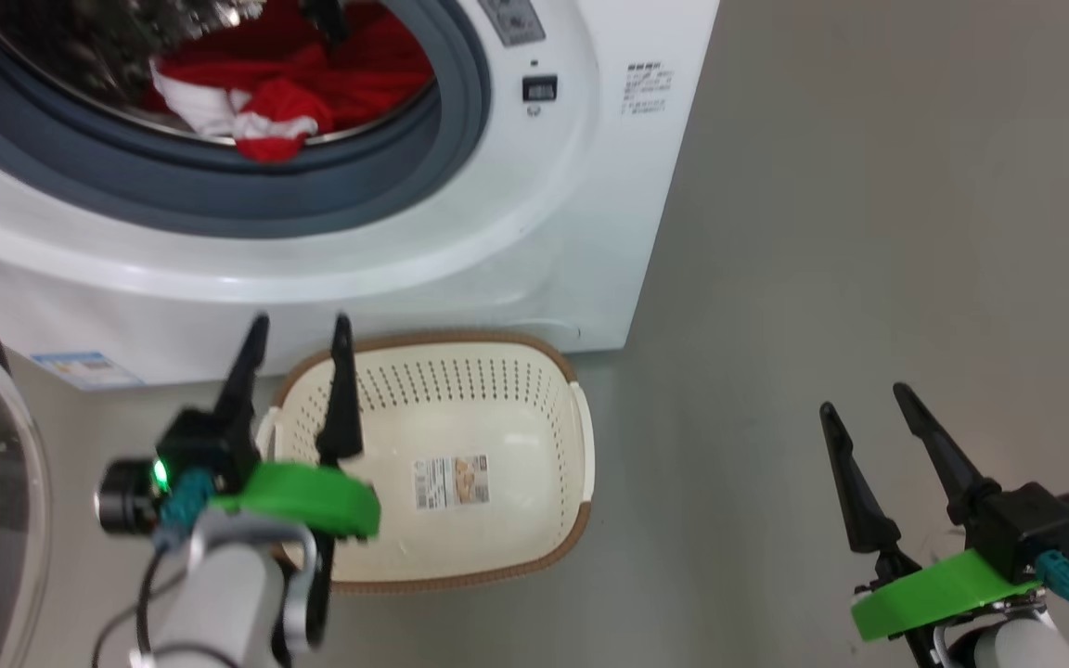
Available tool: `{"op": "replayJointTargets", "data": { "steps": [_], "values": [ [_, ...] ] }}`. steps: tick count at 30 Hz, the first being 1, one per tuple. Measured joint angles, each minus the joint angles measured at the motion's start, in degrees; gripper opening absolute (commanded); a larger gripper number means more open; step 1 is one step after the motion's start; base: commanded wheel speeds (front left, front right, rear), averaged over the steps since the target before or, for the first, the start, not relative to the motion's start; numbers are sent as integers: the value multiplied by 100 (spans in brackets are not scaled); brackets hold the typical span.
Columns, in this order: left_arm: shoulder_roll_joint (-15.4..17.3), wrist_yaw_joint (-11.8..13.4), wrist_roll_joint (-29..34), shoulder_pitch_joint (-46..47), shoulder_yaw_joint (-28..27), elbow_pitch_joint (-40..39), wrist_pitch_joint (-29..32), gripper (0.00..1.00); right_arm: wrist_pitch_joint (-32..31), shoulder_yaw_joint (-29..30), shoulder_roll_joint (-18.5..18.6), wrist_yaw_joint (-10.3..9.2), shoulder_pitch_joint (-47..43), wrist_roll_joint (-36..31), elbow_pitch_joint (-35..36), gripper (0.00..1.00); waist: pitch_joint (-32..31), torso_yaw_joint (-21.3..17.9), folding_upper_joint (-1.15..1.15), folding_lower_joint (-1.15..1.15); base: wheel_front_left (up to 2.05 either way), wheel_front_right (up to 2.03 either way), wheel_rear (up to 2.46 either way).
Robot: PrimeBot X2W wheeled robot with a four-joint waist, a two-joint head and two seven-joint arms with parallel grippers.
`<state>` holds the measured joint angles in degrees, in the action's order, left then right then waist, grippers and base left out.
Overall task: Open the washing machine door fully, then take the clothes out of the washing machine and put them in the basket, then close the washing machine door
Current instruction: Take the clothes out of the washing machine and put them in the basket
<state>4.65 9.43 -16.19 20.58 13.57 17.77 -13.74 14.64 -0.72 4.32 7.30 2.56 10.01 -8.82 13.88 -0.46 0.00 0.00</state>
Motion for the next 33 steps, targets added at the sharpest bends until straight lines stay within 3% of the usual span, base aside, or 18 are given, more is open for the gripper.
{"op": "replayJointTargets", "data": {
  "steps": [9,15,33],
  "values": [
    [1,-301,-131,1772,-293,1213,-56,100,0,-142,94,0,417,52,114,100,766,-43,0,0,0,0,0],
    [226,-550,-203,3124,-435,2273,-27,100,0,-281,116,0,670,73,155,100,1263,-203,0,0,0,0,0],
    [978,-1157,-379,5414,-547,4042,1080,100,0,-656,99,0,1198,313,253,100,2265,-858,0,0,0,0,0]
  ]
}}
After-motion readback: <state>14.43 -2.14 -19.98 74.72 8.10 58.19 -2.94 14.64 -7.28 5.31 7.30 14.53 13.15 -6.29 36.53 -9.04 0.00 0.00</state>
